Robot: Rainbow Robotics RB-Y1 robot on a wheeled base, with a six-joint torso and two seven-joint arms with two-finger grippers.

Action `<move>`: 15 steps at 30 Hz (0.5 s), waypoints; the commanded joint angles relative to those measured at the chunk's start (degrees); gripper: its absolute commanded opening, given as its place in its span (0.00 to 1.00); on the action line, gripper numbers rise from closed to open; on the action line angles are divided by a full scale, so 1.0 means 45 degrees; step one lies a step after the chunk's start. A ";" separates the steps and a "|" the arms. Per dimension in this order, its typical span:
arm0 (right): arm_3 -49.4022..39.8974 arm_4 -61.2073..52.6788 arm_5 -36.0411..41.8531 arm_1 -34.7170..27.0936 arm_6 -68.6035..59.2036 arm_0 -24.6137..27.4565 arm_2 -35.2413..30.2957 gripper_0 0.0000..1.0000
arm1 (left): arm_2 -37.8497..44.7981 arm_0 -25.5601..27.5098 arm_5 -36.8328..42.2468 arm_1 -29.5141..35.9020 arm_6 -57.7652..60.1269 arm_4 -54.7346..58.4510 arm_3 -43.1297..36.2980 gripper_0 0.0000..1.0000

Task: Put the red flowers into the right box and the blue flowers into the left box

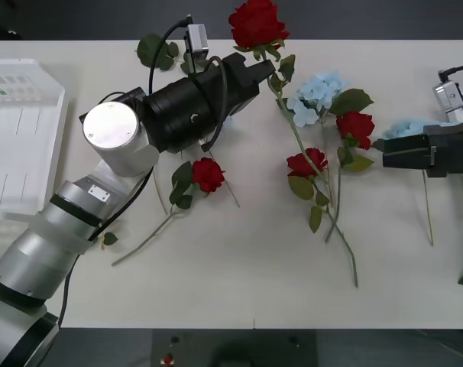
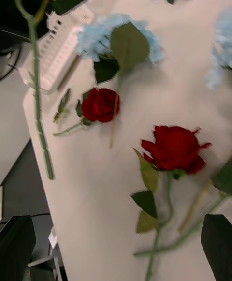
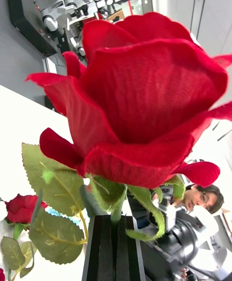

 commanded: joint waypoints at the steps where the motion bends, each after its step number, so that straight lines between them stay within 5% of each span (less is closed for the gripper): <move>1: -0.1012 -0.0646 -0.0153 0.0489 0.0337 0.0145 -0.0295 1.00 | 0.0147 -0.0288 -0.0030 0.0328 -0.0258 0.0153 -0.0231 0.00; 15: -0.1949 -0.0959 -0.1149 0.2950 0.0337 0.0126 -0.0373 1.00 | 0.0127 -0.0288 -0.0049 0.0328 -0.0278 0.0251 -0.0231 0.00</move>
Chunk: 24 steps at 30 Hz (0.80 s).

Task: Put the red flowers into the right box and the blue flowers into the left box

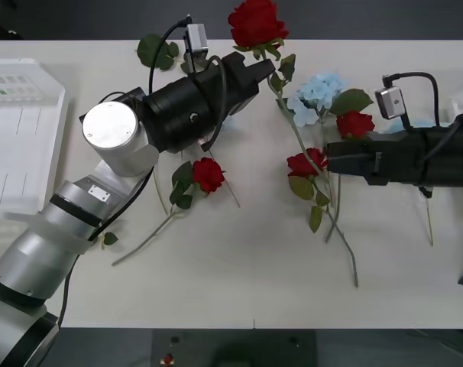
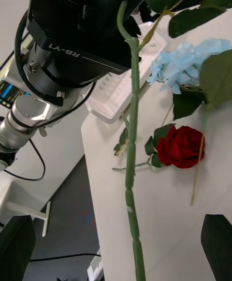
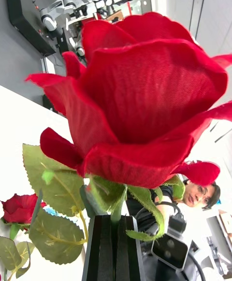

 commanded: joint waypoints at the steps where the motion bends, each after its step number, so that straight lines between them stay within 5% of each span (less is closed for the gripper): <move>1: -0.0176 -0.0103 -0.0786 0.0955 0.0337 -0.0223 -0.0433 1.00 | 0.0127 -0.0288 -0.0030 0.0317 -0.0278 0.0083 -0.0231 0.00; 18: -0.0156 0.2065 -0.2251 0.3026 0.0337 -0.0496 -0.1683 1.00 | 0.0127 -0.0288 -0.0030 0.0376 -0.0297 0.0200 -0.0231 0.00; 24: -0.0156 0.2338 -0.2505 0.3436 0.0337 -0.0614 -0.1663 0.53 | 0.0127 -0.0288 -0.0049 0.0395 -0.0317 0.0220 -0.0231 0.00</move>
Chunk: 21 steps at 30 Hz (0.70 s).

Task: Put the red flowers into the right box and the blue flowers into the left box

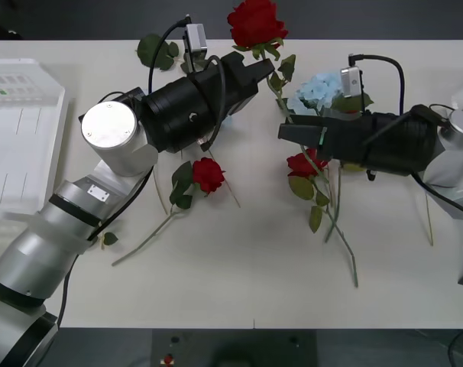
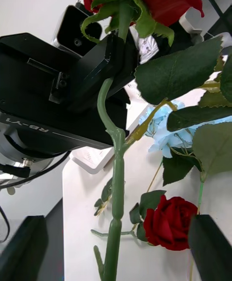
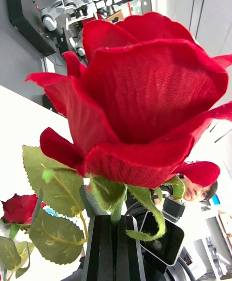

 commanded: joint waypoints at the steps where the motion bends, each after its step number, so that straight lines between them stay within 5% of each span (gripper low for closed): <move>1: -0.0158 0.0254 -0.0080 0.0442 0.0337 -0.0498 -0.0030 0.39 | 0.0127 -0.0288 -0.0049 0.0356 -0.0317 0.0129 -0.0231 0.00; 3: -0.0158 0.0273 -0.0099 0.0540 0.0337 -0.0517 -0.0049 0.18 | 0.0107 -0.0288 -0.0049 0.0356 -0.0317 0.0129 -0.0231 0.00; 7: -0.0158 0.0293 -0.0099 0.0598 0.0337 -0.0537 -0.0030 0.00 | 0.0088 -0.0288 -0.0049 0.0356 -0.0317 0.0129 -0.0231 0.00; 16: -0.0158 0.0293 -0.0099 0.0579 0.0337 -0.0517 -0.0030 0.00 | 0.0088 -0.0288 -0.0030 0.0395 -0.0317 0.0227 -0.0231 0.05; 17: -0.0158 0.0293 -0.0119 0.0579 0.0337 -0.0537 -0.0030 0.00 | 0.0088 -0.0288 -0.0030 0.0415 -0.0317 0.0246 -0.0231 0.42; 18: -0.0158 0.0293 -0.0119 0.0579 0.0337 -0.0537 -0.0030 0.00 | 0.0088 -0.0268 -0.0049 0.0493 -0.0317 0.0246 -0.0231 0.67; 20: -0.0177 0.0293 -0.0138 0.0579 0.0337 -0.0537 -0.0030 0.00 | 0.0068 -0.0268 -0.0010 0.0630 -0.0317 0.0363 -0.0231 0.96; 21: -0.0158 0.0293 -0.0138 0.0579 0.0337 -0.0537 -0.0030 0.00 | 0.0029 -0.0268 0.0126 0.0786 -0.0297 0.0519 -0.0231 1.00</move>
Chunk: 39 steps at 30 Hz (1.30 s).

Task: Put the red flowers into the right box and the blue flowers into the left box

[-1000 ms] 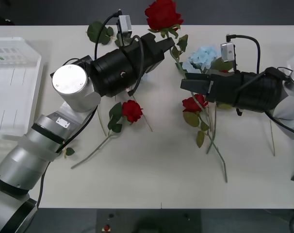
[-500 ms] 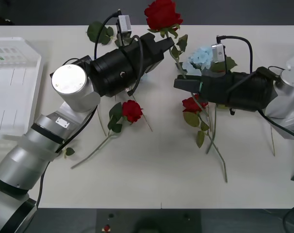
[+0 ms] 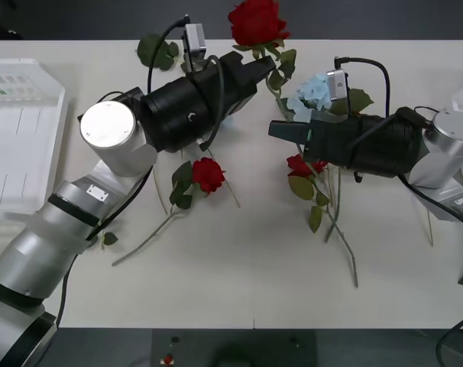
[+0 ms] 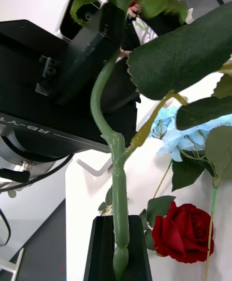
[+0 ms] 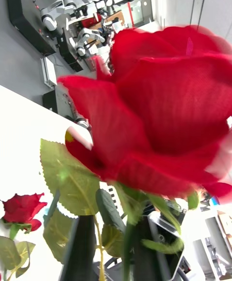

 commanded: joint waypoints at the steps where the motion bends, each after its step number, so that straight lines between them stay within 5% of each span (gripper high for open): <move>1: -0.0165 0.0001 -0.0077 -0.0012 0.0337 -0.0427 -0.0150 0.00 | 0.0029 -0.0268 0.0283 0.0870 -0.0297 0.0568 -0.0231 1.00; 12: -0.0165 0.0040 -0.0604 -0.1242 0.0337 -0.0408 -0.0014 0.00 | 0.0029 0.0748 0.3896 0.5166 -0.0336 0.2560 -0.0915 1.00; 22: -0.0165 -0.1464 -0.2381 -0.6125 0.0337 -0.0427 0.1861 0.00 | 0.0088 0.1490 0.6337 0.8545 -0.0317 0.0255 0.0120 1.00; 28: 0.0460 -0.2753 -0.3358 -0.8508 0.0033 -0.0408 0.3150 0.00 | 0.0088 0.0806 0.6689 0.7842 0.0777 -0.3182 0.1917 1.00; 39: 0.4327 -0.0897 -0.4764 -0.8977 -0.0065 -0.0369 0.3307 0.00 | 0.1045 -0.0424 0.6689 0.4815 0.4859 -1.0096 0.2542 1.00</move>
